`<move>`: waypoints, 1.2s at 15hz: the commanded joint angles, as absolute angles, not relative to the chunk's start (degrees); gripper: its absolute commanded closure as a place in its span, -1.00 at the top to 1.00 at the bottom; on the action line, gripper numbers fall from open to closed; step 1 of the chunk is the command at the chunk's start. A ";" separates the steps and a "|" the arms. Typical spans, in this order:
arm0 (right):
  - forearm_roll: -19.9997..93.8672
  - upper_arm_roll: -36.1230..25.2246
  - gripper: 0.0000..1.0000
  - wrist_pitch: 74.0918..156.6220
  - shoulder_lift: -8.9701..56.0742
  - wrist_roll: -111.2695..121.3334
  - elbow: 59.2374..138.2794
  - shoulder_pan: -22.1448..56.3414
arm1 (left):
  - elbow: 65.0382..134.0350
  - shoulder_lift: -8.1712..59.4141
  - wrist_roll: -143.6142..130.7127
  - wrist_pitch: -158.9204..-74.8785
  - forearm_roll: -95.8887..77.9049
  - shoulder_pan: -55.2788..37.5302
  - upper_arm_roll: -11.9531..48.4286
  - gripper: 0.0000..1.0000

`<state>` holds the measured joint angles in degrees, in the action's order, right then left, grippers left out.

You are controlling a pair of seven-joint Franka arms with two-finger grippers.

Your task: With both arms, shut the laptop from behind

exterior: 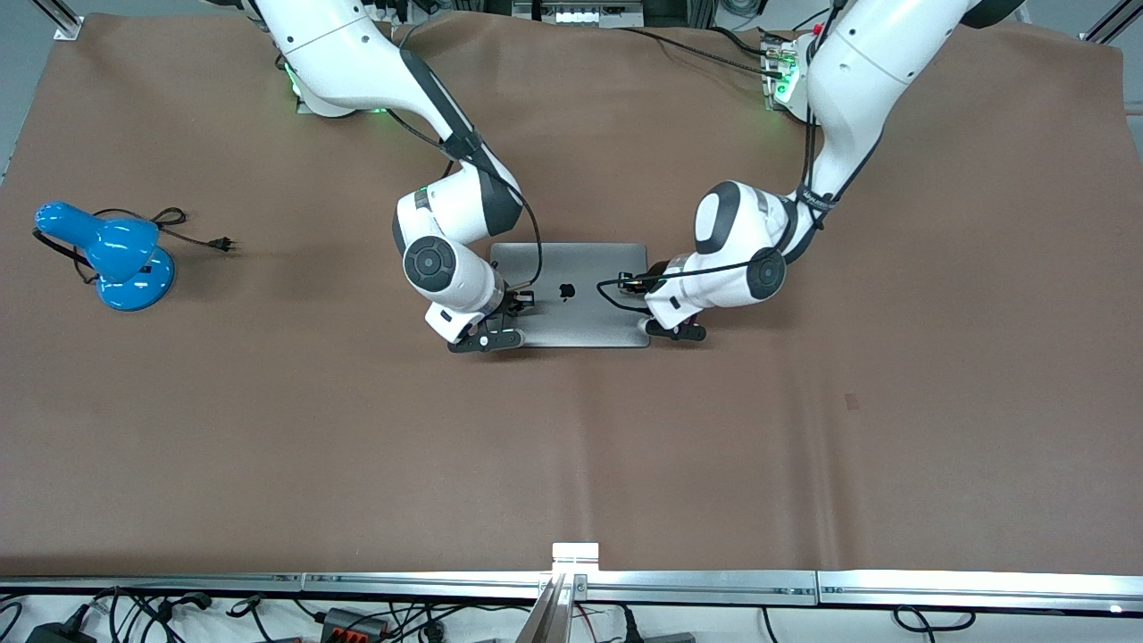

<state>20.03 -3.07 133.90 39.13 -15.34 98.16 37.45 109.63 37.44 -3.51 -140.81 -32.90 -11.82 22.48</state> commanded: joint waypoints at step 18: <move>8.97 -15.02 -1.00 109.56 22.42 -12.84 92.13 38.23 | 106.27 13.02 0.97 -104.71 -13.27 -8.79 -1.11 -0.34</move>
<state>10.80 -12.73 116.59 25.14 -14.52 94.23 37.99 105.54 17.54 -0.96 -109.61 -14.10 -9.04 3.74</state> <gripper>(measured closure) 0.991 0.881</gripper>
